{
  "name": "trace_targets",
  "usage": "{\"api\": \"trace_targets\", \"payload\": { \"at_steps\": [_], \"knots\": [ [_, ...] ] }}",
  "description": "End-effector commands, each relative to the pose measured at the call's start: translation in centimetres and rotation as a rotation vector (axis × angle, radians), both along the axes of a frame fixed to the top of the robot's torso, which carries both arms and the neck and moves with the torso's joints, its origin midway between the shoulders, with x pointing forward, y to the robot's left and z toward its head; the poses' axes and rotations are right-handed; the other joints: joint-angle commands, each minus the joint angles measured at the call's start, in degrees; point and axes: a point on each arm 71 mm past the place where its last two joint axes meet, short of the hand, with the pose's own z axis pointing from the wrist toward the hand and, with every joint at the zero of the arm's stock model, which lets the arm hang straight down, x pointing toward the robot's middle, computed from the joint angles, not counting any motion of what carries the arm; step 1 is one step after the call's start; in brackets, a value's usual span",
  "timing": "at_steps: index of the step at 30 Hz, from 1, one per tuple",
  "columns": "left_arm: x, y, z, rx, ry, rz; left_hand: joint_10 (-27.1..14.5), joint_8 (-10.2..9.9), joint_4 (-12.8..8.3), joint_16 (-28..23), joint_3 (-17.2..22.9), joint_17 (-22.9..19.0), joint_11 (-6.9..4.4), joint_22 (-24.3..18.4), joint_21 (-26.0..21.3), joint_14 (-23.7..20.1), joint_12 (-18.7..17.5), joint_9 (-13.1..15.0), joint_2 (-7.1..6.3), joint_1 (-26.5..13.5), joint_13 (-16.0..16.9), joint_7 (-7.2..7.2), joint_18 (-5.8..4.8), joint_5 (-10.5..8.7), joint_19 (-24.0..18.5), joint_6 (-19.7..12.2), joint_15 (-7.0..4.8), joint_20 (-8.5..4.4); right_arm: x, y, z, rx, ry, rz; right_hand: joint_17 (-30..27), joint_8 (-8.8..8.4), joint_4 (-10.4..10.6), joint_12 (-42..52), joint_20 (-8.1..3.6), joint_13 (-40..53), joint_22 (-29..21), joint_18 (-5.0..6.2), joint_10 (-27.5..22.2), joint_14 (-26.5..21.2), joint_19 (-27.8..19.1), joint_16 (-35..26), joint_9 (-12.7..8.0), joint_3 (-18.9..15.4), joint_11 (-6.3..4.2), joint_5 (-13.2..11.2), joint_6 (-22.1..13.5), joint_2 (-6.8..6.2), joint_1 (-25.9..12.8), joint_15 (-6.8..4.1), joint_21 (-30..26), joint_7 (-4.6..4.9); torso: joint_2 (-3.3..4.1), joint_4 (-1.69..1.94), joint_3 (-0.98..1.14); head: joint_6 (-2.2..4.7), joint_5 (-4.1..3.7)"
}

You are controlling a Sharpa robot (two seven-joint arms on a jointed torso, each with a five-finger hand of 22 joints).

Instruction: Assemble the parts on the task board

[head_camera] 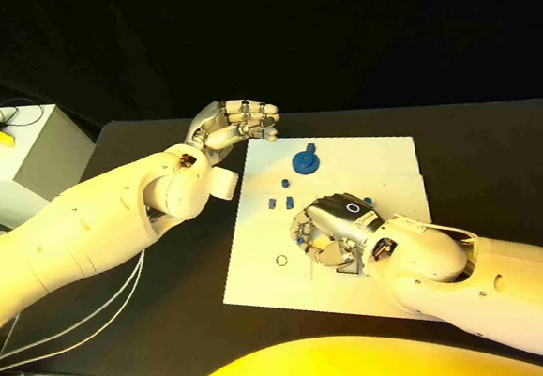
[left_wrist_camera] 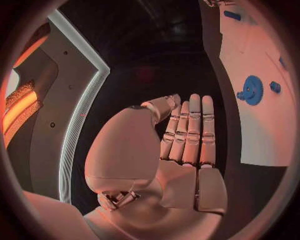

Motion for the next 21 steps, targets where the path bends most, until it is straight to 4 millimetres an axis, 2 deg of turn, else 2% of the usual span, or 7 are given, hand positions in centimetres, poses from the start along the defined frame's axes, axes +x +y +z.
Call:
{"api": "trace_targets", "payload": {
  "at_steps": [1,6,10,12,13,17,21],
  "knots": [
    [-0.06,-0.17,0.11,-0.013,-0.002,-0.017,-0.32,0.02,-0.35,0.23,-0.13,0.09,0.02,0.06,0.22,-0.19,0.29,-0.01,0.07,-0.43,0.03,0.15,0.19,-0.01,-0.41,-0.08,0.03,0.1,-0.36,0.06,-0.72,-0.065,0.015,0.019,-0.18,-0.48,0.05,-0.28,0.3,-0.06,5.02,-0.32,-0.77,2.33,1.6,-0.17,-0.25,-0.24,0.08,-0.33,-0.45,-0.15,-0.46,0.38,-0.5,0.26,0.02,0.0,0.04,0.0,0.11],
    [-0.07,-0.13,0.12,-0.013,-0.002,-0.016,-0.32,0.02,-0.35,0.23,-0.13,0.09,0.02,0.06,0.22,-0.19,0.29,-0.01,0.07,-0.43,0.03,0.15,0.19,-0.01,-0.41,-0.08,0.03,0.1,-0.28,-0.01,-0.67,-0.053,0.012,0.01,-0.7,-2.15,0.53,-0.45,0.92,-0.61,4.14,-0.03,-3.89,2.1,1.01,-0.4,-1.0,0.04,1.11,-0.54,-2.4,-1.25,-1.39,1.23,-2.46,1.33,0.04,0.0,0.05,0.0,0.09],
    [-0.07,-0.14,0.13,-0.013,-0.003,-0.016,-0.32,0.02,-0.35,0.23,-0.13,0.09,0.02,0.06,0.22,-0.19,0.29,-0.01,0.07,-0.43,0.03,0.15,0.19,-0.01,-0.41,-0.08,0.03,0.1,-0.22,-0.08,-0.59,-0.038,0.009,0.002,-2.06,-3.53,0.79,-0.25,1.47,-0.99,3.03,0.36,-6.18,1.5,0.33,-1.34,-1.61,-0.16,1.76,-0.6,-3.94,-2.26,-1.89,1.79,-4.83,1.84,0.03,-0.02,0.08,0.0,-0.04],
    [-0.07,-0.14,0.14,-0.013,-0.005,-0.014,-0.32,0.02,-0.35,0.23,-0.13,0.09,0.02,0.06,0.22,-0.19,0.29,-0.01,0.07,-0.43,0.03,0.15,0.19,-0.01,-0.41,-0.08,0.03,0.1,-0.18,-0.15,-0.56,-0.031,0.006,-0.003,-2.64,-4.25,0.92,-0.1,1.68,-1.18,2.53,0.56,-7.2,1.18,0.01,-1.76,-1.9,-0.55,1.93,-0.27,-4.83,-2.59,-2.01,1.95,-5.88,1.92,0.0,-0.01,0.07,0.0,-0.2],
    [-0.07,-0.12,0.15,-0.013,-0.006,-0.013,-0.34,0.07,-0.39,0.26,-0.11,0.11,0.02,0.08,0.23,-0.22,0.36,0.0,0.15,-0.46,0.04,0.15,0.23,-0.02,-0.45,-0.08,0.03,0.13,-0.15,-0.23,-0.5,-0.024,0.002,-0.007,-3.43,-5.15,0.96,0.06,1.86,-1.32,1.88,0.8,-8.25,0.78,-0.39,-2.33,-2.25,-1.1,2.04,-0.05,-6.07,-2.89,-1.95,2.1,-7.24,1.96,0.0,-0.01,0.07,0.0,-0.27],
    [-0.06,-0.07,0.16,-0.013,-0.008,-0.011,-0.32,0.08,-0.41,0.27,-0.1,0.12,0.01,0.08,0.24,-0.22,0.39,0.0,0.18,-0.44,0.05,0.15,0.25,-0.02,-0.45,-0.07,0.02,0.13,-0.14,-0.43,-0.35,-0.008,-0.006,-0.016,-4.68,-6.02,0.99,0.35,2.03,-1.48,0.85,1.17,-9.59,0.16,-0.98,-3.24,-2.56,-2.0,2.08,-0.13,-7.2,-3.06,-1.67,2.14,-9.35,1.93,0.01,-0.01,0.09,0.0,-0.29],
    [-0.05,-0.07,0.15,-0.013,-0.007,-0.009,-0.3,0.09,-0.42,0.29,-0.1,0.12,0.0,0.1,0.26,-0.21,0.42,0.0,0.2,-0.45,0.06,0.17,0.26,-0.02,-0.44,-0.07,0.01,0.14,-0.19,-0.64,-0.21,0.006,-0.004,-0.025,-6.84,-7.31,1.26,0.83,2.14,-1.79,-0.32,1.54,-11.99,-0.63,-1.51,-4.77,-3.02,-4.3,2.2,-0.49,-8.94,-3.08,-1.24,2.23,-11.67,2.1,0.01,0.0,0.1,0.0,-0.39]
  ]
}}
